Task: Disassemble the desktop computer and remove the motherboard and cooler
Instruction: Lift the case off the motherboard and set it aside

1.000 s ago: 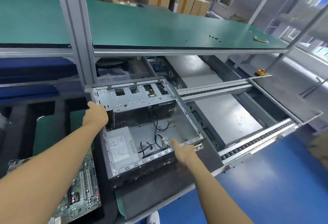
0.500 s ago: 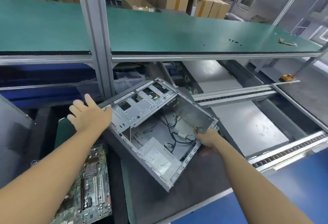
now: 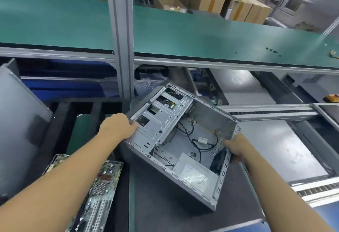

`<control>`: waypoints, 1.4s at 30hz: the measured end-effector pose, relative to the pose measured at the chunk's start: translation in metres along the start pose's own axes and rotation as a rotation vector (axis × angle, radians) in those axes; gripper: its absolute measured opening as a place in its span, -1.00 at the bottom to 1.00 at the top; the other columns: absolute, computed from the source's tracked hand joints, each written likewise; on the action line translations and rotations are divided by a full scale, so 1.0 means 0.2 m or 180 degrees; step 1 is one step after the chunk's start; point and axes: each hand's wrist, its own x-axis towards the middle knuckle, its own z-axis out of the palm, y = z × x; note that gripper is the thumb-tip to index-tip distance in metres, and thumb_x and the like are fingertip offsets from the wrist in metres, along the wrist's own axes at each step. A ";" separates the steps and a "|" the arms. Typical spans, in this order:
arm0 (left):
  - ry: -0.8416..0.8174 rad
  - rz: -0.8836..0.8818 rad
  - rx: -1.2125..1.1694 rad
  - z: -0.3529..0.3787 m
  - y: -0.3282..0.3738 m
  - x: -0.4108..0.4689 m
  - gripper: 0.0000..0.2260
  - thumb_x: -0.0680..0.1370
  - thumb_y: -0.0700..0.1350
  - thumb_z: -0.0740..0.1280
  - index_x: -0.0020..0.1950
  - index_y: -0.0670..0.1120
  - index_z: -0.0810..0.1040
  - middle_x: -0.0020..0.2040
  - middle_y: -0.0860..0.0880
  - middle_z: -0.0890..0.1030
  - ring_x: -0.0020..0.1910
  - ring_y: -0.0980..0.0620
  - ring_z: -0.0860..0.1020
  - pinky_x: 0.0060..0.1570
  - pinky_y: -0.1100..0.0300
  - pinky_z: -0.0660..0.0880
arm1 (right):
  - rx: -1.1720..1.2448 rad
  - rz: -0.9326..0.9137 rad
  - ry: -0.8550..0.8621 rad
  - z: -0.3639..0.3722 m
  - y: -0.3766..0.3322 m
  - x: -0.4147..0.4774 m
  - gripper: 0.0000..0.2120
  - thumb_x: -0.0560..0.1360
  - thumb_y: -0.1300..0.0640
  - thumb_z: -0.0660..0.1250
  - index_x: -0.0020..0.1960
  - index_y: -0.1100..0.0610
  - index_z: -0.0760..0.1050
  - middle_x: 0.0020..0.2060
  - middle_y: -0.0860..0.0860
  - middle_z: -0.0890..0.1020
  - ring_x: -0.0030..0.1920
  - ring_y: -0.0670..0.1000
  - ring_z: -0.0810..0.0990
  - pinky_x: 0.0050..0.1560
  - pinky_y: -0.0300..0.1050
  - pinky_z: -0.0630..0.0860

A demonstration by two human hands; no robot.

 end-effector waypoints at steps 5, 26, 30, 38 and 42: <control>0.0028 0.0110 -0.0015 0.05 0.06 -0.13 -0.53 0.60 0.23 0.20 0.11 -0.18 0.55 0.13 -0.19 0.59 0.10 -0.22 0.57 -0.02 0.05 0.46 | 0.0191 0.0110 0.0534 -0.04 0.06 0.07 -0.58 0.49 -0.07 0.43 -0.17 0.29 0.43 -0.29 0.24 0.56 -0.19 0.24 0.64 -0.14 0.09 0.59; -0.0055 0.0185 -0.0820 0.07 0.08 -0.25 -0.52 0.48 0.28 0.37 -0.33 -0.08 0.34 -0.34 -0.01 0.45 -0.42 0.03 0.42 -0.51 0.22 0.27 | -0.0314 0.0106 0.0252 0.05 0.14 0.11 -0.65 0.59 0.24 0.27 0.27 0.37 0.25 0.14 0.35 0.51 0.12 0.31 0.52 0.13 0.17 0.50; -0.0258 0.0263 -0.0774 0.10 0.18 -0.30 -0.52 0.47 0.29 0.35 -0.31 -0.09 0.34 -0.31 0.00 0.44 -0.42 0.05 0.41 -0.52 0.22 0.25 | -0.0392 -0.0033 0.0354 -0.04 0.13 0.19 -0.69 0.59 0.25 0.28 0.25 0.35 0.31 0.13 0.35 0.54 0.12 0.32 0.54 0.12 0.15 0.50; -0.1367 0.0252 -0.0694 0.12 0.39 -0.43 -0.62 0.52 0.21 0.24 -0.22 -0.11 0.44 -0.42 -0.02 0.59 -0.58 0.03 0.54 -0.60 0.35 0.37 | -0.0600 -0.0344 0.0393 -0.15 0.08 0.40 -0.73 0.60 0.19 0.29 0.24 0.24 0.33 0.11 0.28 0.58 0.04 0.24 0.55 0.10 0.11 0.50; -0.2222 0.0110 -0.0647 0.09 0.47 -0.47 -0.53 0.49 0.26 0.21 -0.15 -0.18 0.46 -0.49 -0.06 0.63 -0.44 -0.05 0.65 -0.24 0.17 0.63 | -0.0870 -0.0400 0.0548 -0.13 0.00 0.47 -0.81 0.61 0.14 0.26 0.16 0.17 0.32 0.03 0.21 0.60 0.02 0.25 0.57 0.04 0.11 0.51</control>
